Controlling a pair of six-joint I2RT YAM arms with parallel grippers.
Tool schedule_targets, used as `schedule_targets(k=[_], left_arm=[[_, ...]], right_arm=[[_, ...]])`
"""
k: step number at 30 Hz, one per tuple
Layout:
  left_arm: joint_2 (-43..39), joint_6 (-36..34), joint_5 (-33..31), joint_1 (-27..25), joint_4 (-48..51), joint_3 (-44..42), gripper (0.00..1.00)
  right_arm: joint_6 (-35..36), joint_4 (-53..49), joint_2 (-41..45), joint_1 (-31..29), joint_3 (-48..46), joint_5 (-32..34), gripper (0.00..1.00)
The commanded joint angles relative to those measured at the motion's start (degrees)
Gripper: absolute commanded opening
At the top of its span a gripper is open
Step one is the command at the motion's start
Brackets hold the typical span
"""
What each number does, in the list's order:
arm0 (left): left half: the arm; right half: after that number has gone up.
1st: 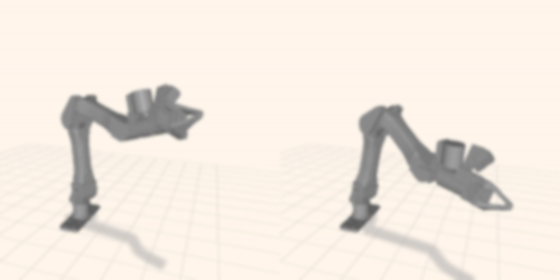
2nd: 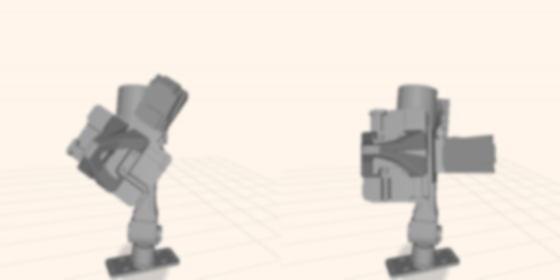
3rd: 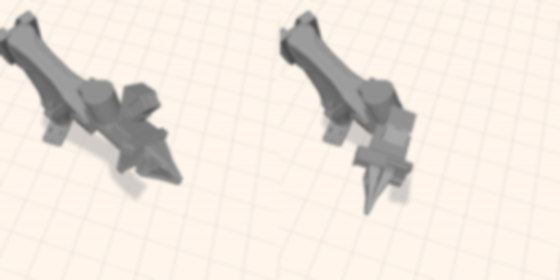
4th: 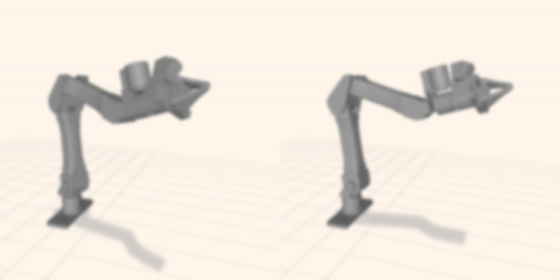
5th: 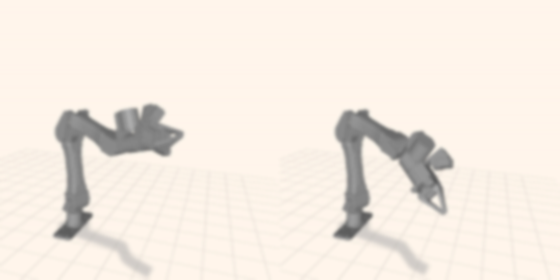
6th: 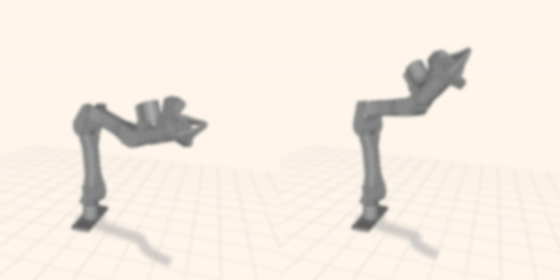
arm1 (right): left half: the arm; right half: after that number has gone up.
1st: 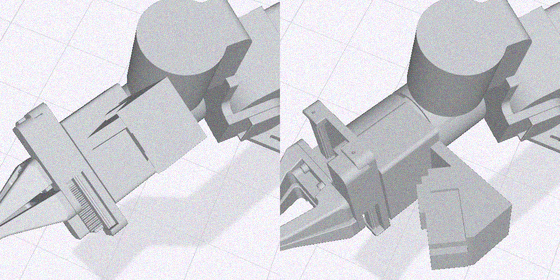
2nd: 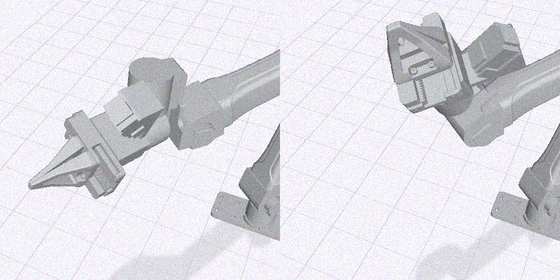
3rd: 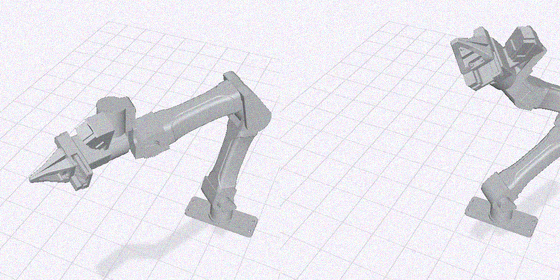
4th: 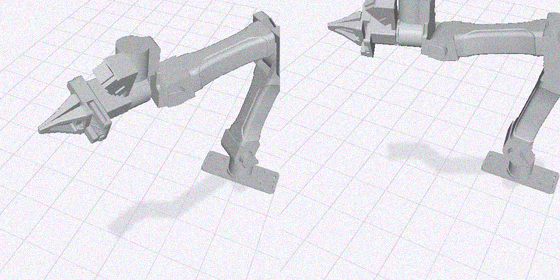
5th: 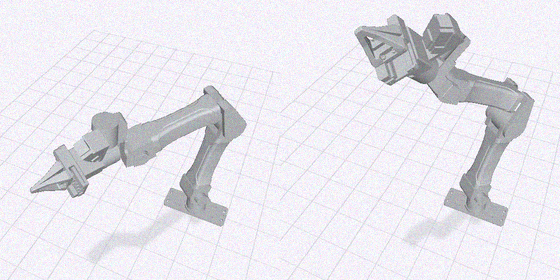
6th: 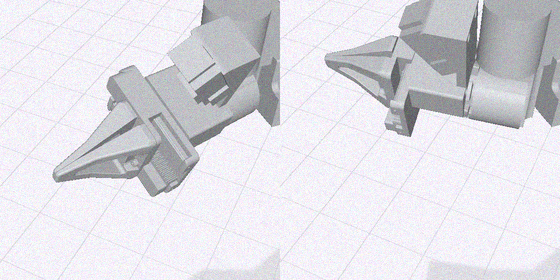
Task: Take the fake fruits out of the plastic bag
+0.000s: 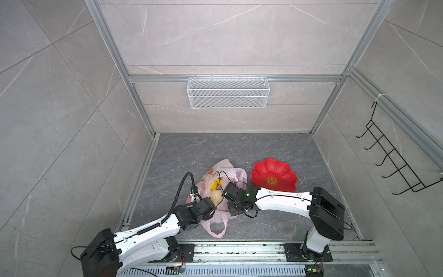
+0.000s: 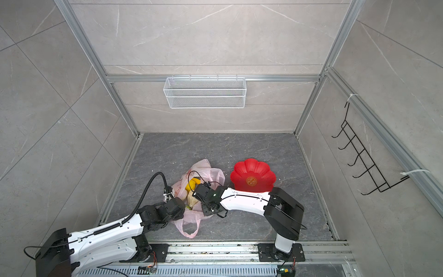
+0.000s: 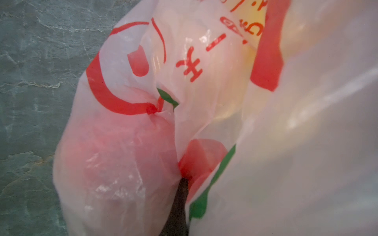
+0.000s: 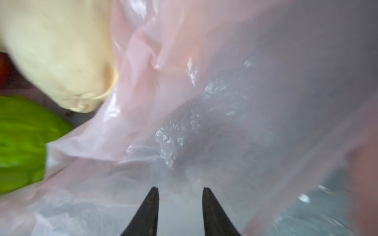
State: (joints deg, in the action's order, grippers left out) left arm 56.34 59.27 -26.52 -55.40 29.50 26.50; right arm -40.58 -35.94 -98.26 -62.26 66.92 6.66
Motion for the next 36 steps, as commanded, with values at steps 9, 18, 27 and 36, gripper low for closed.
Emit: schedule_targets(k=[9,18,27,36], left_arm=[[-0.15,1.31,-1.94,-0.41,-2.42,-0.6,0.0],[-0.88,1.01,-1.97,-0.5,-2.03,-0.4,0.0],[-1.13,1.82,-1.61,-0.55,-2.18,-1.37,0.0],[-1.67,1.73,-1.69,-0.59,-2.26,-1.29,0.0]], right_arm=[[2.54,5.29,-0.87,0.06,9.41,-1.29,0.41],[2.94,8.55,-8.71,0.13,13.02,-3.2,0.41],[2.56,8.84,-10.73,0.3,14.82,-3.15,0.43],[1.09,7.19,-12.57,0.54,16.19,-1.21,0.53]])
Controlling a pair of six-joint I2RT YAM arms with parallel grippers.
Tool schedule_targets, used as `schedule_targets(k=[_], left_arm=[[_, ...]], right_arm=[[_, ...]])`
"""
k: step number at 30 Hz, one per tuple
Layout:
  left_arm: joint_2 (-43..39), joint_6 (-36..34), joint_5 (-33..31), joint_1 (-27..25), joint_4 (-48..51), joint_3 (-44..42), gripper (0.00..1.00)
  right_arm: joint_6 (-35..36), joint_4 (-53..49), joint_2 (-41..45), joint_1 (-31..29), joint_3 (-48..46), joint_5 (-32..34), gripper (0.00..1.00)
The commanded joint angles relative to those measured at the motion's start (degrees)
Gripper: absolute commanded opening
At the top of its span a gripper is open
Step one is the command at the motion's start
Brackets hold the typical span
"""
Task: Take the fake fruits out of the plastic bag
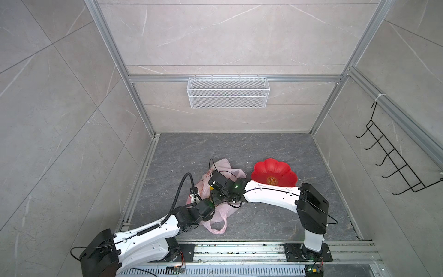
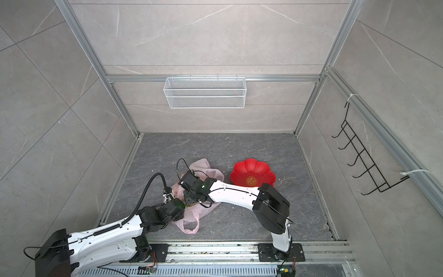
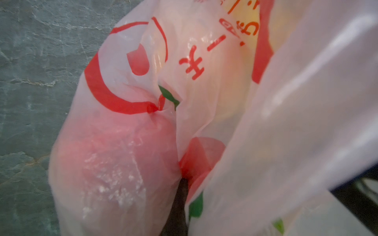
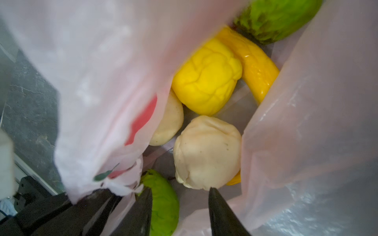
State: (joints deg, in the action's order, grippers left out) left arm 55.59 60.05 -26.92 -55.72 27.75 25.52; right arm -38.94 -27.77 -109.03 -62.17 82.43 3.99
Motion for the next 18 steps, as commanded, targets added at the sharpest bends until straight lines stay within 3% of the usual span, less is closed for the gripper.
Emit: schedule_targets(k=[1,7,18], left_arm=[[-1.0,0.94,-1.3,-0.26,-0.52,-0.25,0.0],[-1.78,1.21,-1.39,-0.26,-0.5,-0.56,0.0],[-1.74,1.47,-1.12,-0.26,-0.44,-0.71,0.0]], right_arm=[[-0.97,-0.89,-2.08,0.46,0.62,1.54,0.55],[-4.17,-0.24,-3.2,0.45,-0.42,3.49,0.62],[-7.27,2.78,-5.28,0.56,-0.79,6.08,0.63]])
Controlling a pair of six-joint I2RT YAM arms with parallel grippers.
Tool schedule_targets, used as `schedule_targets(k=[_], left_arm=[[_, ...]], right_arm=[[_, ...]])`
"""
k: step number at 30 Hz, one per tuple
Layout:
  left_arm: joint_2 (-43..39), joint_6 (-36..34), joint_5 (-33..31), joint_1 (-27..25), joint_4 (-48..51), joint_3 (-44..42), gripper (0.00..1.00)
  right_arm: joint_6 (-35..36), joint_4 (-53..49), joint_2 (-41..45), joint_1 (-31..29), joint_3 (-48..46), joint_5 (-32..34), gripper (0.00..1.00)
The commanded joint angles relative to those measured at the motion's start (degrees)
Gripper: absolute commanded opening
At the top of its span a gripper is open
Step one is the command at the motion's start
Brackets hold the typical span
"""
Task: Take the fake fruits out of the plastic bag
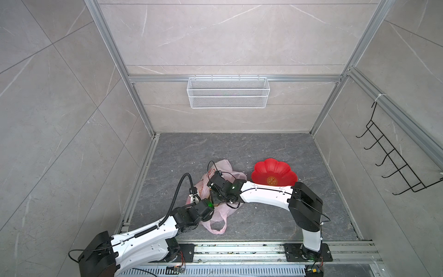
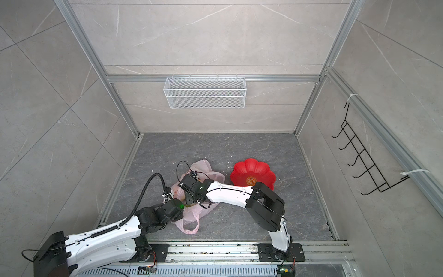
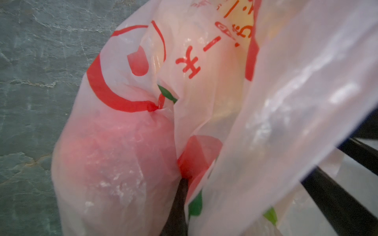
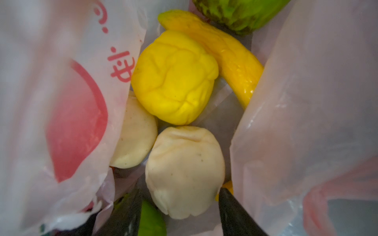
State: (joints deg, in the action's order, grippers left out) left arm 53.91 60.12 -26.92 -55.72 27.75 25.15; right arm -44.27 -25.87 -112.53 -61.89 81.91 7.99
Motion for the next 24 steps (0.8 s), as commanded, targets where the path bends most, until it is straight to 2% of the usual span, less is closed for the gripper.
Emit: schedule_targets(k=[1,21,24], left_arm=[[0.04,1.41,-1.04,-0.22,-0.58,-0.41,0.0],[0.24,1.41,-0.52,-0.44,-0.95,-0.28,0.0],[0.15,1.33,-0.59,-0.43,-0.6,-0.01,0.0]], right_arm=[[-2.25,1.35,-2.06,0.28,-0.37,2.35,0.63],[-5.7,5.21,-7.04,2.2,1.42,3.64,0.67],[-6.17,6.67,-7.09,2.39,0.84,3.02,0.71]])
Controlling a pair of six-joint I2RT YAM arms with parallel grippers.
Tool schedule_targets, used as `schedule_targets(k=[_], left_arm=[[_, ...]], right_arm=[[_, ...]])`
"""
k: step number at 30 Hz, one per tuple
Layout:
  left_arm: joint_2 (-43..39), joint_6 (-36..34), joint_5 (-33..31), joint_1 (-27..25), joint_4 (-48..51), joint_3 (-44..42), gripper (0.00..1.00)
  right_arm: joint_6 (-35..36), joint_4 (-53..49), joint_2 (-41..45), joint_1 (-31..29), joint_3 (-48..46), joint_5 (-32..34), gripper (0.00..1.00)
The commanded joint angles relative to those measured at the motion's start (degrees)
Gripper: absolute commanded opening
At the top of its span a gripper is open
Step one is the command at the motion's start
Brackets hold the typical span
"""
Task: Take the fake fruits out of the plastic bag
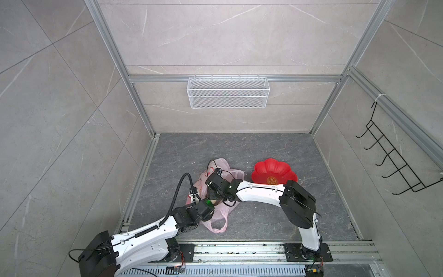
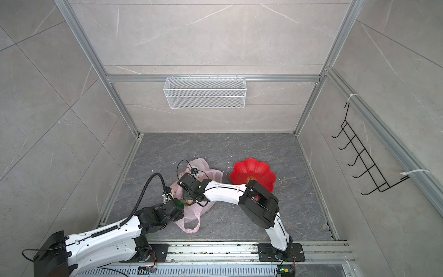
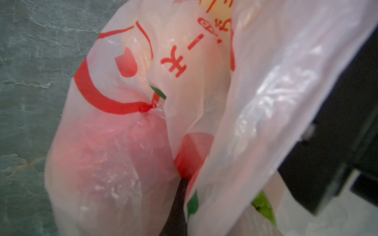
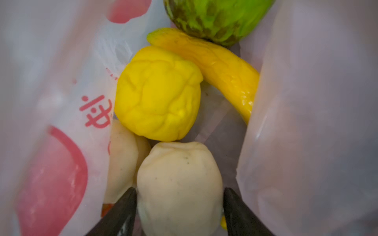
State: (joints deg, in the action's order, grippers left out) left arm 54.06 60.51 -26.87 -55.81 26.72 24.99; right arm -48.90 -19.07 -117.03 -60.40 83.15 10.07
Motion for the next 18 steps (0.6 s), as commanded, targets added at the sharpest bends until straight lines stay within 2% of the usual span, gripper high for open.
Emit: schedule_targets(k=[1,7,12,18], left_arm=[[-0.04,0.92,-0.64,-0.35,0.58,0.23,0.0],[-0.19,0.92,-0.65,-0.35,0.72,0.41,0.0],[-0.27,0.97,-0.77,-0.34,1.12,0.63,0.0],[-0.14,1.1,-2.2,-0.35,2.29,1.61,0.0]], right_arm=[[-1.76,0.15,-2.66,0.9,-0.34,0.86,0.71],[-2.25,0.35,-4.31,1.09,0.65,0.74,0.71],[-2.08,1.04,-3.18,1.25,-0.43,1.17,0.56],[0.57,1.08,1.32,1.26,-2.59,1.37,0.5]])
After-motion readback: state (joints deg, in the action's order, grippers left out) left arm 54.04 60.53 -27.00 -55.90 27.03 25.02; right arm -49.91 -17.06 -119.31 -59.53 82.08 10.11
